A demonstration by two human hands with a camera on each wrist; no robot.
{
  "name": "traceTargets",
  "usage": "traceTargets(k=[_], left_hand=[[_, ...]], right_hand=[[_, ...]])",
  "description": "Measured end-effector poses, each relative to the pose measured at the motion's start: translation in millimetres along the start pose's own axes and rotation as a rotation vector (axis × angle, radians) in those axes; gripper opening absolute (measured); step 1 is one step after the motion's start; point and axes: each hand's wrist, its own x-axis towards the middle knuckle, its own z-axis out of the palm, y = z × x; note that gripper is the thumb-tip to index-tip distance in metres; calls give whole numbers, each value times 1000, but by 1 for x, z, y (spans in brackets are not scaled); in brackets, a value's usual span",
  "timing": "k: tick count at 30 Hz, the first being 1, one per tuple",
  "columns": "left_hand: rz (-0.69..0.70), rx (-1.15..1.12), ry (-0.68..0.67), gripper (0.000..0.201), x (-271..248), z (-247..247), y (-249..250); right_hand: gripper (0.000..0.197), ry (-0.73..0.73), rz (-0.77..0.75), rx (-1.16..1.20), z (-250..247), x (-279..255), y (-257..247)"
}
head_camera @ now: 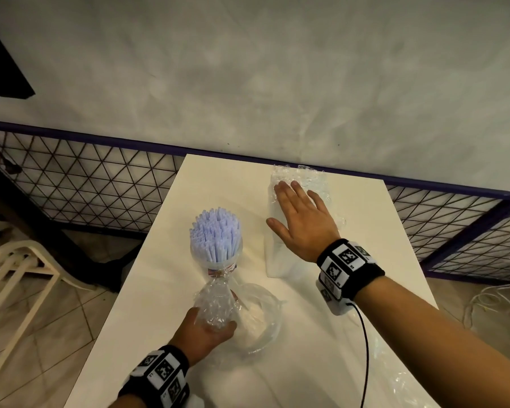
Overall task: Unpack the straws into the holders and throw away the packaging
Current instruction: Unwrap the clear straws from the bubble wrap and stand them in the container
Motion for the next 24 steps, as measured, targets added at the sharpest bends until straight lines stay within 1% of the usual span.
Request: traceTargets(k=[1, 2, 3, 4, 5, 6, 7, 8, 10, 11, 12, 13, 14, 16, 17, 19, 21, 23, 24], left_hand=[[5, 14, 6, 95, 0, 0, 0], [13, 23, 8, 94, 0, 0, 0], [16, 23, 7, 93, 1, -1, -1], [13, 18, 7, 93, 1, -1, -1], [8, 13, 4, 94, 2, -1, -2], [2, 13, 0, 95, 2, -1, -3], [9, 13, -6, 94, 1, -1, -2], [18, 16, -7, 92, 1, -2, -3], [59, 11, -11, 81, -1, -2, 2], [74, 13, -19, 71, -2, -2, 5], [96, 16, -26, 57, -5, -2, 9], [120, 13, -47, 43, -7, -3, 14], [155, 6, -68, 34, -9, -3, 17], [209, 12, -95, 30, -13, -2, 21], [222, 20, -98, 28, -13, -1, 22], [249, 30, -77, 22, -11, 2, 20], [253, 19, -46, 28, -10, 2, 19], [251, 16, -43, 27, -10, 2, 18], [259, 9, -45, 24, -10, 2, 19]], right_hand=[[77, 14, -6, 32, -7, -1, -3], [69, 60, -43, 90, -14, -5, -8], [59, 124, -114, 167, -23, -9, -16], [53, 180, -208, 249, -30, -16, -24], [55, 208, -303, 340, -34, -23, -34], [59, 193, -384, 442, -36, -30, -43], [64, 121, -427, 543, -36, -38, -52], [71, -4, -426, 638, -34, -45, -59], [93, -321, -341, 770, -26, -56, -67], [99, -413, -309, 797, -18, -59, -70], [98, -436, -290, 815, -10, -62, -72], [90, -414, -275, 847, -1, -64, -74], [77, -372, -254, 886, 6, -65, -76], [51, -298, -188, 953, 15, -66, -77], [42, -270, -162, 961, 19, -67, -75], [34, -219, -132, 944, 23, -67, -73], [29, -176, -116, 946, 26, -69, -70], [23, -168, -125, 964, 31, -72, -67], [19, -188, -126, 984, 35, -74, -66]])
